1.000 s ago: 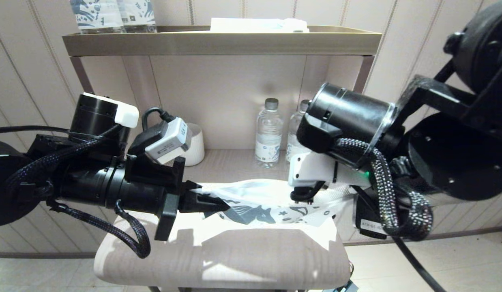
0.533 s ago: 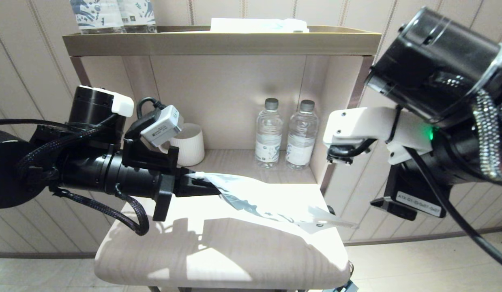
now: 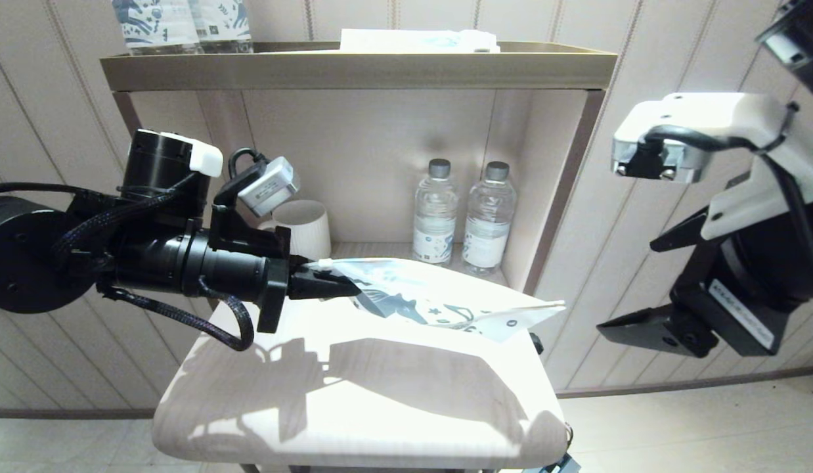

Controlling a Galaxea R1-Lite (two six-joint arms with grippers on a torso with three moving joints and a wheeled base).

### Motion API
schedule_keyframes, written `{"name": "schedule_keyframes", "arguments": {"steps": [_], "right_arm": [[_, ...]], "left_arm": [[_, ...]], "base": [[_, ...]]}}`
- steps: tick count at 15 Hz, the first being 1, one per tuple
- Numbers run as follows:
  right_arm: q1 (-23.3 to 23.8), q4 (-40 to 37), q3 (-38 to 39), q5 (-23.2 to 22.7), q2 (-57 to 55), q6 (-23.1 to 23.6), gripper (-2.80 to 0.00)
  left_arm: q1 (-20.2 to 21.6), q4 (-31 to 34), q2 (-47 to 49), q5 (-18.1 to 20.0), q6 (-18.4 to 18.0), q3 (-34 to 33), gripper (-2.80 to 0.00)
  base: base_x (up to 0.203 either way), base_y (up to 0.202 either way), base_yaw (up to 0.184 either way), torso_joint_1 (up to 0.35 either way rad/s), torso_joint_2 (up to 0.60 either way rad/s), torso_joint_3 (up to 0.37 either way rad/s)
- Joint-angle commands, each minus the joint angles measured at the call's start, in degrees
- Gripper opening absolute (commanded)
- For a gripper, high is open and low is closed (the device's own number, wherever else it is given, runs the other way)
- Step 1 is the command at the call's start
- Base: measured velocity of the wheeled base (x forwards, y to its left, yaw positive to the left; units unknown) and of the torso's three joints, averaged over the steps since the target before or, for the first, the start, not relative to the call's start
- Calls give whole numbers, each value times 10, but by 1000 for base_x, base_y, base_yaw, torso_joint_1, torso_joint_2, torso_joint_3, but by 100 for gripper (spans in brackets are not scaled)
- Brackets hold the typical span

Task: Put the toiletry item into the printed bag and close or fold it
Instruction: Close the strorage bag and place it on the desk

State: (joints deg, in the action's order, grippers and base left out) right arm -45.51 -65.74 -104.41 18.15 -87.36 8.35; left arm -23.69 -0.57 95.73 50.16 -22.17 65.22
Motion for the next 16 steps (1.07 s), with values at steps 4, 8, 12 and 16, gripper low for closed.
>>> {"name": "schedule_keyframes", "arguments": {"steps": [4,8,12,16], "right_arm": [[18,174,194,-71,80,13,0],[65,426,366,-143,81,56,0],[106,464,372,-218,58,107,0],[103,475,365,-224,28,117,0]], "left_arm": [[1,0,26,-1,46,29,-280],[1,6,33,-3,47,38,-280],[0,7,35,-3,47,36,-280],[1,7,34,-2,47,36,-280]], "base": [[0,0,0,0,0,0],[0,0,0,0,0,0],[0,0,0,0,0,0],[0,0,0,0,0,0]]}}
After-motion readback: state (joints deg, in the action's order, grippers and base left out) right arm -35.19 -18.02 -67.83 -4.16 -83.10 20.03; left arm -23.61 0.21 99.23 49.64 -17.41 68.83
